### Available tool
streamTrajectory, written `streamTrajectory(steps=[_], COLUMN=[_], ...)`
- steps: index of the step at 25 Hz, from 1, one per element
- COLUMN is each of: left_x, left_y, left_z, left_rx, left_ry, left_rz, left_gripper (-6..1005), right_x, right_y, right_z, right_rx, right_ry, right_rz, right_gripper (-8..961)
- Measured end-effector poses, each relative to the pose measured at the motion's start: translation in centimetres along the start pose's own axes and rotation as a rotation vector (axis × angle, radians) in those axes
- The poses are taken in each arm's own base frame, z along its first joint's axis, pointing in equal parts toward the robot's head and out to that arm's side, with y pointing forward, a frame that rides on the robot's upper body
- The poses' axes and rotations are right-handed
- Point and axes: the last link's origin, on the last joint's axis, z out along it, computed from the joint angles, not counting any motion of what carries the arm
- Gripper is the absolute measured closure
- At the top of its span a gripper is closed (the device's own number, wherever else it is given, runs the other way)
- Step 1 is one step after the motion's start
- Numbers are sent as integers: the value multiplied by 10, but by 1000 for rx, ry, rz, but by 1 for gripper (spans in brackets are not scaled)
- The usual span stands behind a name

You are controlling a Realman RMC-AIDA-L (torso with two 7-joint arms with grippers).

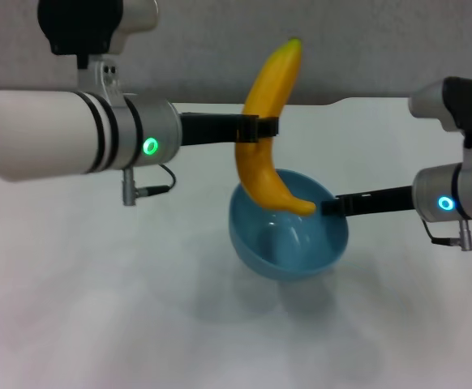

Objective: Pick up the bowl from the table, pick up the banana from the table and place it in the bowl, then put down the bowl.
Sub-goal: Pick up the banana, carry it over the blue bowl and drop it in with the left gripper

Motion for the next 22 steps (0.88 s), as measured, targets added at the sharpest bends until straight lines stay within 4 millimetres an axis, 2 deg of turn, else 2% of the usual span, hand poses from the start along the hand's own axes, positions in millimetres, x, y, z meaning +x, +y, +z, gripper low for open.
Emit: streamTrajectory(steps=[6, 11, 22], left_x=[-25, -38, -49], left_y=[-1, -11, -13], left_z=[17, 20, 22], left_rx=[-27, -25, -65], left_ry=[22, 22, 15], left_rz=[1, -41, -34], left_gripper=[431, 415, 380], right_x=[-7, -7, -7], right_y=[12, 14, 11], right_z=[5, 5, 4], right_rx=[-25, -28, -20], right_ry=[18, 23, 14], right_rz=[-6, -10, -2], right_gripper=[903, 903, 902])
